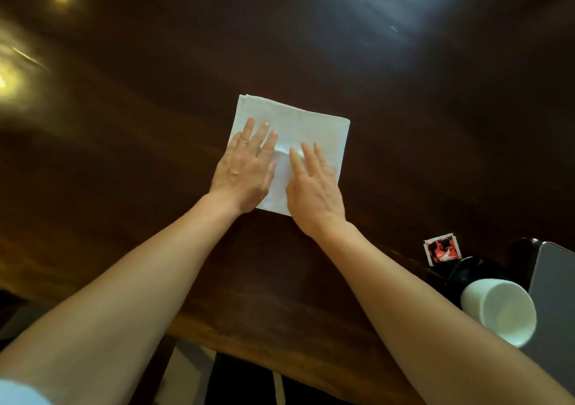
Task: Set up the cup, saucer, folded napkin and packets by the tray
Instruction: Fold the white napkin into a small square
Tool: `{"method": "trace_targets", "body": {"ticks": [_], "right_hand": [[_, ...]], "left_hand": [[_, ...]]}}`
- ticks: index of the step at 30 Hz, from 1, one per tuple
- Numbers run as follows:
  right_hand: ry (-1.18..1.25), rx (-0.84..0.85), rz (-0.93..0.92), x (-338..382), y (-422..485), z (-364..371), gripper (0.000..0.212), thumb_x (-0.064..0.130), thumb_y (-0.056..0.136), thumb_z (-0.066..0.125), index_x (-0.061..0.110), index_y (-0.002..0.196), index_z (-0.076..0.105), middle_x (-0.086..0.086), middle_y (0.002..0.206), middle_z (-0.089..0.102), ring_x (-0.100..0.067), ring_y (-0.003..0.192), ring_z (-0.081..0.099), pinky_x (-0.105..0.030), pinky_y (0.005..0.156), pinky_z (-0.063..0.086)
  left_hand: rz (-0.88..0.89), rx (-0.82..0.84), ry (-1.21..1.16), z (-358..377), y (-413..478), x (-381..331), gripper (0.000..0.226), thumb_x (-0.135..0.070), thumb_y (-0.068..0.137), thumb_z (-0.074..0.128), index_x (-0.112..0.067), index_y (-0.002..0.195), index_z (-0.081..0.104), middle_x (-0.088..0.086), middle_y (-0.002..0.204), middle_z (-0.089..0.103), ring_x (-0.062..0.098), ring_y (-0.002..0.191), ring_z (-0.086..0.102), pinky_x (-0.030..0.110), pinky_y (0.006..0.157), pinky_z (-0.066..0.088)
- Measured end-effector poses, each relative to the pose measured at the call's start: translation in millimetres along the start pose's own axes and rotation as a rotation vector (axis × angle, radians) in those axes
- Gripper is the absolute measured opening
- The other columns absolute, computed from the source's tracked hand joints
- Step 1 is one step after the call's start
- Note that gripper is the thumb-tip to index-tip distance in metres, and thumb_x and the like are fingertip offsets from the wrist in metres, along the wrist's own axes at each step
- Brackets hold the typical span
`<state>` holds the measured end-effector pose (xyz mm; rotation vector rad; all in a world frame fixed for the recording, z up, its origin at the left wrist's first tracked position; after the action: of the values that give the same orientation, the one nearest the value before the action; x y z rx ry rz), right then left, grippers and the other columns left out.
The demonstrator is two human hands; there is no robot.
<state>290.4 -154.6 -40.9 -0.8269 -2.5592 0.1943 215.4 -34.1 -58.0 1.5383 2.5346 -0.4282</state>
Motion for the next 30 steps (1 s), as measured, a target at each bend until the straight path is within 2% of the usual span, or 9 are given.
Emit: {"method": "trace_targets", "body": {"ticks": [5, 9, 13, 16, 19, 21, 23, 27, 30], "right_hand": [[-0.234, 0.087, 0.086, -35.2, 26.6, 28.4, 0.077, 0.063, 0.098, 0.005, 0.019, 0.156, -0.018, -0.001, 0.164, -0.027, -0.022, 0.149, -0.029, -0.049, 0.122, -0.015], [-0.201, 0.015, 0.2, -55.0, 25.1, 19.5, 0.075, 0.06, 0.098, 0.006, 0.018, 0.156, -0.02, -0.001, 0.164, -0.027, -0.022, 0.15, -0.028, -0.048, 0.122, -0.013], [-0.186, 0.068, 0.262, -61.0, 32.0, 8.8, 0.075, 0.06, 0.098, 0.006, 0.02, 0.155, -0.022, -0.001, 0.163, -0.031, -0.022, 0.149, -0.029, -0.049, 0.123, -0.012], [-0.192, 0.131, 0.26, -62.3, 39.0, -6.5, 0.075, 0.064, 0.099, 0.013, 0.026, 0.157, -0.015, 0.005, 0.164, -0.026, -0.026, 0.151, -0.025, -0.054, 0.12, -0.013], [-0.192, 0.036, 0.265, -59.8, 54.5, -28.6, 0.065, 0.052, 0.101, 0.029, 0.018, 0.156, 0.017, -0.003, 0.166, 0.006, -0.032, 0.153, 0.002, -0.059, 0.12, 0.004], [-0.194, -0.065, 0.249, -50.0, 66.1, -40.4, 0.064, 0.048, 0.102, 0.032, 0.015, 0.156, 0.02, -0.007, 0.167, 0.012, -0.03, 0.154, 0.003, -0.056, 0.121, 0.008], [-0.196, -0.03, 0.19, -44.7, 76.5, -34.7, 0.068, 0.052, 0.103, 0.023, 0.018, 0.159, 0.005, -0.005, 0.169, -0.003, -0.028, 0.154, -0.008, -0.055, 0.122, 0.001], [-0.237, 0.14, 0.171, -53.9, 80.0, -9.1, 0.075, 0.065, 0.098, 0.005, 0.024, 0.154, -0.022, 0.001, 0.163, -0.028, -0.024, 0.148, -0.03, -0.055, 0.121, -0.013], [-0.239, 0.142, 0.175, -54.5, 81.8, -11.2, 0.075, 0.065, 0.098, 0.006, 0.025, 0.154, -0.023, 0.001, 0.163, -0.029, -0.024, 0.149, -0.03, -0.055, 0.12, -0.014]], "left_hand": [[-0.034, 0.103, 0.145, 21.1, 6.8, 20.5, 0.071, -0.056, 0.1, 0.007, -0.02, 0.158, -0.011, 0.003, 0.167, -0.016, 0.021, 0.154, -0.016, 0.047, 0.125, -0.005], [-0.05, 0.053, 0.102, 22.7, 2.3, 18.3, 0.075, -0.058, 0.098, 0.008, -0.018, 0.159, -0.008, 0.004, 0.168, -0.013, 0.019, 0.154, -0.014, 0.047, 0.125, -0.003], [-0.084, 0.177, 0.146, 11.0, 6.2, 18.0, 0.075, -0.059, 0.099, 0.007, -0.019, 0.158, -0.017, 0.004, 0.166, -0.023, 0.021, 0.153, -0.02, 0.047, 0.125, -0.002], [-0.08, 0.206, 0.176, -19.7, 26.0, 17.8, 0.068, -0.057, 0.101, 0.022, -0.021, 0.159, 0.012, 0.005, 0.167, 0.007, 0.029, 0.147, 0.018, 0.049, 0.112, 0.023], [-0.056, 0.106, 0.136, -38.7, 51.8, 15.4, 0.051, -0.049, 0.101, 0.036, -0.018, 0.142, 0.042, 0.01, 0.145, 0.043, 0.033, 0.124, 0.041, 0.049, 0.101, 0.033], [-0.04, 0.066, 0.098, -39.8, 66.1, 17.7, 0.059, -0.049, 0.102, 0.037, -0.016, 0.151, 0.033, 0.013, 0.155, 0.035, 0.035, 0.141, 0.032, 0.05, 0.113, 0.028], [0.002, 0.103, 0.112, -27.5, 75.1, 24.1, 0.07, -0.053, 0.103, 0.028, -0.016, 0.16, 0.013, 0.011, 0.168, 0.009, 0.033, 0.154, 0.005, 0.051, 0.122, 0.011], [0.005, 0.175, 0.165, -4.6, 78.1, 43.7, 0.076, -0.063, 0.099, 0.009, -0.021, 0.158, -0.013, 0.001, 0.167, -0.02, 0.026, 0.152, -0.022, 0.049, 0.123, -0.009], [0.002, 0.188, 0.167, -5.0, 79.9, 46.4, 0.076, -0.064, 0.099, 0.006, -0.021, 0.156, -0.018, 0.0, 0.166, -0.024, 0.026, 0.151, -0.026, 0.05, 0.123, -0.012]]}}
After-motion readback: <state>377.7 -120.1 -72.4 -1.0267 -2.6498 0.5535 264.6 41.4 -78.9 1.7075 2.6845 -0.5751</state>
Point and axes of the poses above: each hand's wrist, its own y-axis towards the middle knuckle, its own z-axis out of the palm, x = y × z, the point moved 4 cm from there along y, towards the middle knuckle
